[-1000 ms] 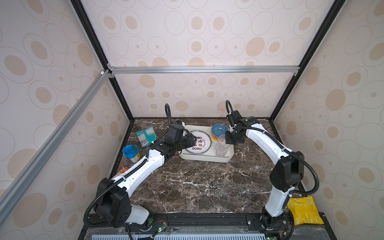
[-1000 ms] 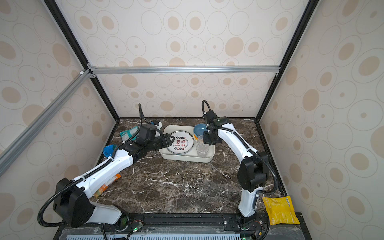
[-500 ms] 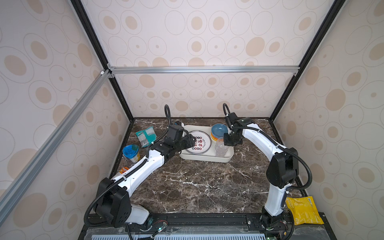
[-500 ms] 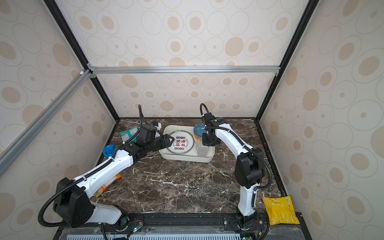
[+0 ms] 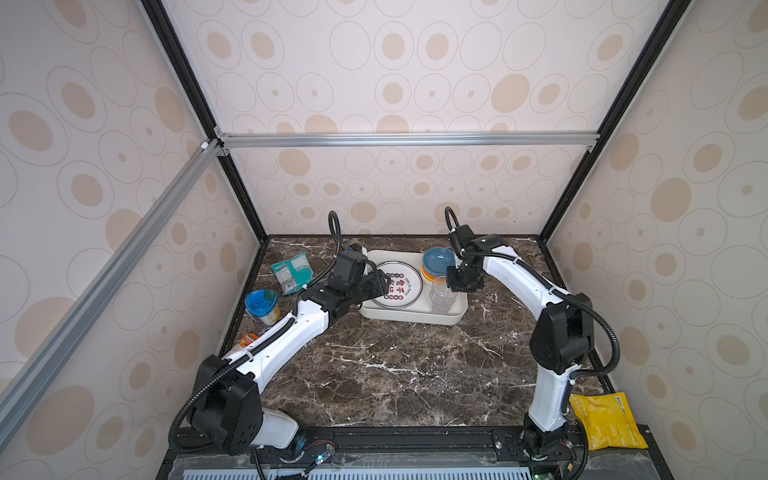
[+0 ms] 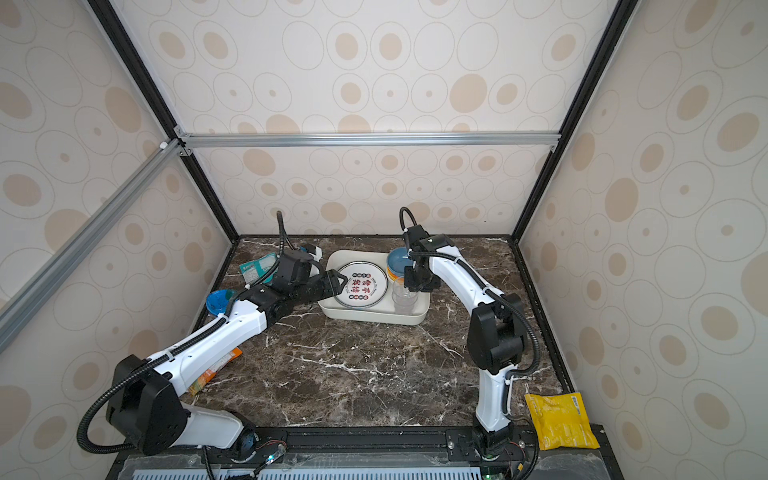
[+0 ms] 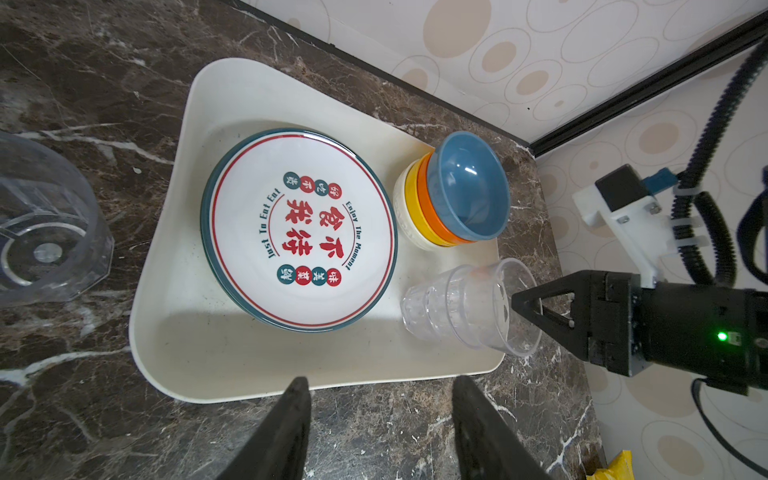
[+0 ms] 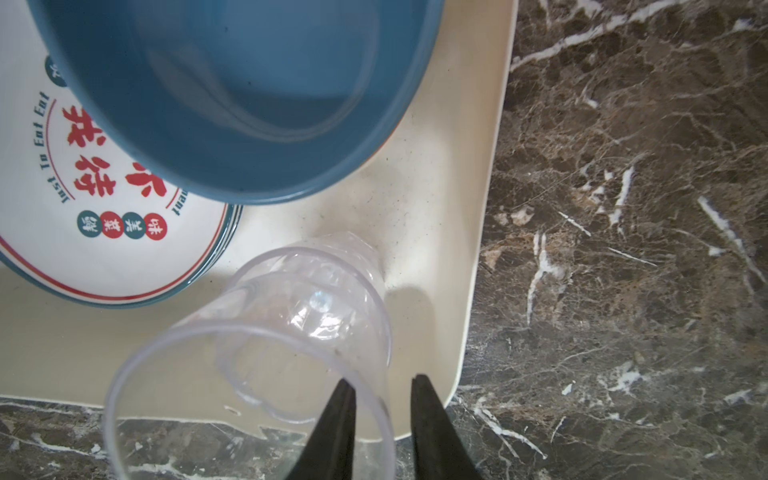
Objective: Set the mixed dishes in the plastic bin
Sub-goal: 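Lower the held clear cup onto the cup in the bin with the right gripper, then open and raise the right gripper while the left gripper reaches toward another cup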
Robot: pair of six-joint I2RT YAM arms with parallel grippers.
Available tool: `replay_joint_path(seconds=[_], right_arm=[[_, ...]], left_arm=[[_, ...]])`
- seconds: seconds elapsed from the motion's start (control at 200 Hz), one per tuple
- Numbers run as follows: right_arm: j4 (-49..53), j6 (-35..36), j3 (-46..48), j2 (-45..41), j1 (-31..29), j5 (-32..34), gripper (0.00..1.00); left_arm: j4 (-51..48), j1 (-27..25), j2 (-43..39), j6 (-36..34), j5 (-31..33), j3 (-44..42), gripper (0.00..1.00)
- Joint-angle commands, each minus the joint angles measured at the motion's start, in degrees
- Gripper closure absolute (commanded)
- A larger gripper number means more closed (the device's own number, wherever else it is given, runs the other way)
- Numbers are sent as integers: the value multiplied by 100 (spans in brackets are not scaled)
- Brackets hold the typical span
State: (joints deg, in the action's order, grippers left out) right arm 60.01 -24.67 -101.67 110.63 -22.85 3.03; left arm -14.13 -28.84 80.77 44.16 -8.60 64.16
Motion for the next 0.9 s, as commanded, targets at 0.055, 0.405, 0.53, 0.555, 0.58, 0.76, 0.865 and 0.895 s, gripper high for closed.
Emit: replay_joint_path(seconds=[0.055, 0.405, 0.53, 0.555, 0.58, 0.76, 0.865, 0.895], right_arm=[[195, -30, -230, -191, 16, 74, 73], [-543, 26, 439, -1305, 5, -300, 68], [-1054, 239, 870, -1748, -117, -634, 66], [-1126, 273, 942, -1815, -164, -716, 65], [-1227, 313, 1014, -1883, -203, -792, 65], [-1853, 513, 1542, -2285, -598, -1196, 63], [-2057, 542, 1787, -2387, -740, -1397, 63], [-2086, 544, 1850, -2417, -770, -1418, 64]], left_arm=[[-4, 127, -108, 7, 184, 17, 42], [-255, 785, -193, -258, 559, -187, 42], [-237, 1153, -215, -294, 643, -396, 42], [-232, 1227, -207, -301, 664, -431, 40], [-217, 1289, -189, -316, 671, -467, 39], [-156, 1697, 127, -429, 838, -580, 31], [-138, 1959, 339, -391, 851, -580, 28], [-107, 2011, 375, -374, 874, -580, 27]])
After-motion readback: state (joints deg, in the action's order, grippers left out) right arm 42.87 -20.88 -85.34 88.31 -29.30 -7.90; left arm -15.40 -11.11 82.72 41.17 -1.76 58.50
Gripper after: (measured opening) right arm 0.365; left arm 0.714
